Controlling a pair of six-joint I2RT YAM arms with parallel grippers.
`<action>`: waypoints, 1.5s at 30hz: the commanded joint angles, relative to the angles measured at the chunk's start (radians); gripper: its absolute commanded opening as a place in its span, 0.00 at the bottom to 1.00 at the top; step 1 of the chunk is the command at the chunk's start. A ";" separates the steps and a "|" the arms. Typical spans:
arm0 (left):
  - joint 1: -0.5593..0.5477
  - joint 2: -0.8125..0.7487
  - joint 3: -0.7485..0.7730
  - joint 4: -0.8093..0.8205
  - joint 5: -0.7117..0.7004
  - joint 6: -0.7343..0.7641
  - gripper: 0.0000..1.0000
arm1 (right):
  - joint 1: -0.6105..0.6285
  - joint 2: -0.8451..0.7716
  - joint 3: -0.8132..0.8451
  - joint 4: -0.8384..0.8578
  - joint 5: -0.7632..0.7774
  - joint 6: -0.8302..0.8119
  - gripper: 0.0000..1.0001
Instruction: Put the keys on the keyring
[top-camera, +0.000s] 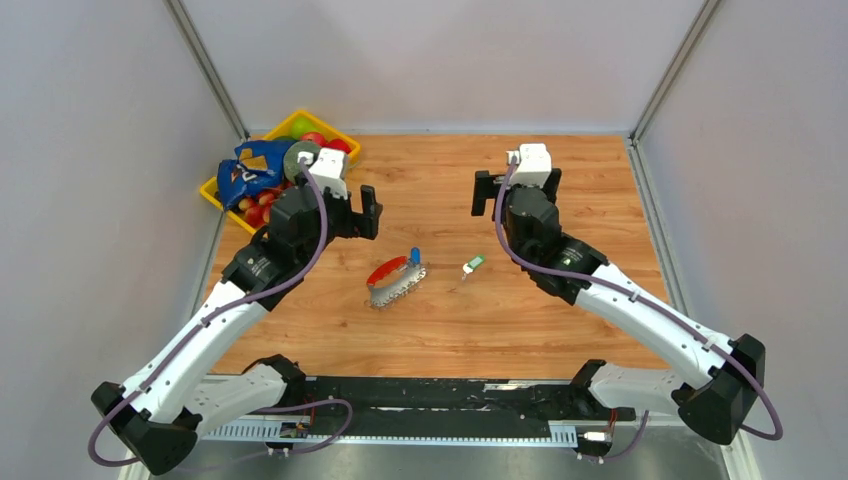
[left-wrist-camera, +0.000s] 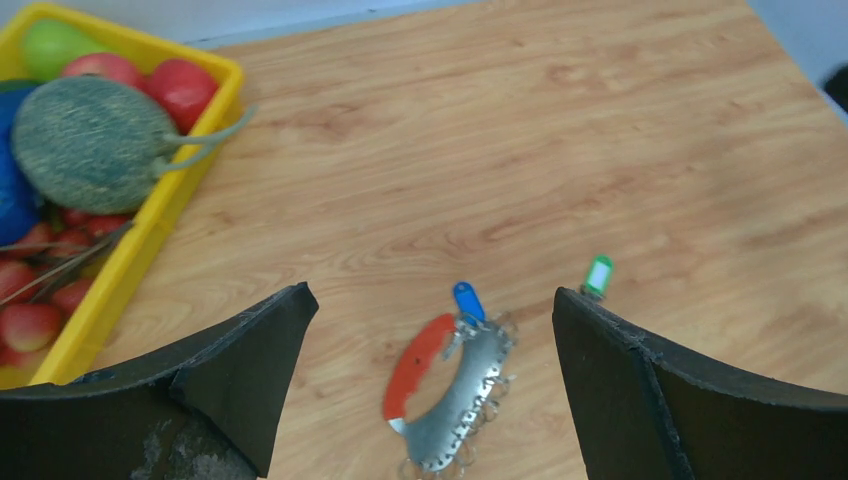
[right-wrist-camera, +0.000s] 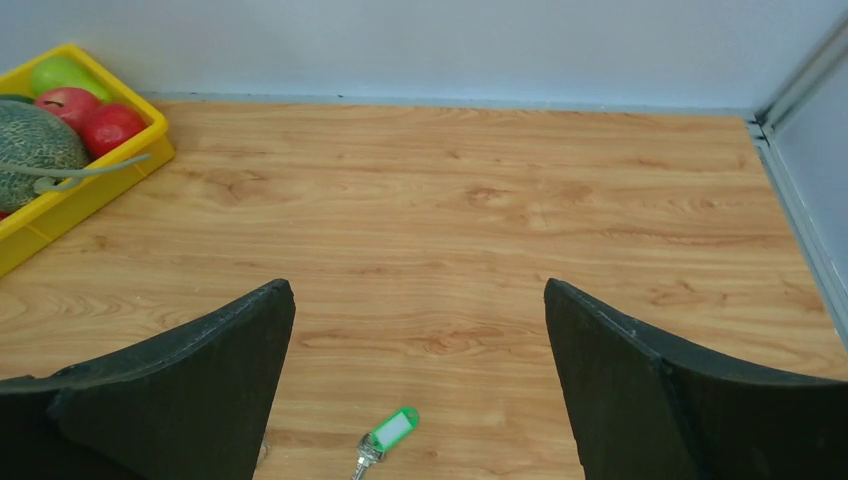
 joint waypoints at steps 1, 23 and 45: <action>0.001 -0.036 -0.028 0.005 -0.254 -0.090 1.00 | -0.001 -0.062 0.021 -0.067 0.113 0.126 1.00; -0.025 0.103 -0.227 0.018 0.032 -0.242 1.00 | -0.001 -0.089 -0.125 -0.091 -0.305 0.137 1.00; -0.037 0.114 -0.457 0.001 -0.008 -0.376 0.64 | 0.170 -0.043 -0.261 -0.112 -0.506 0.204 0.88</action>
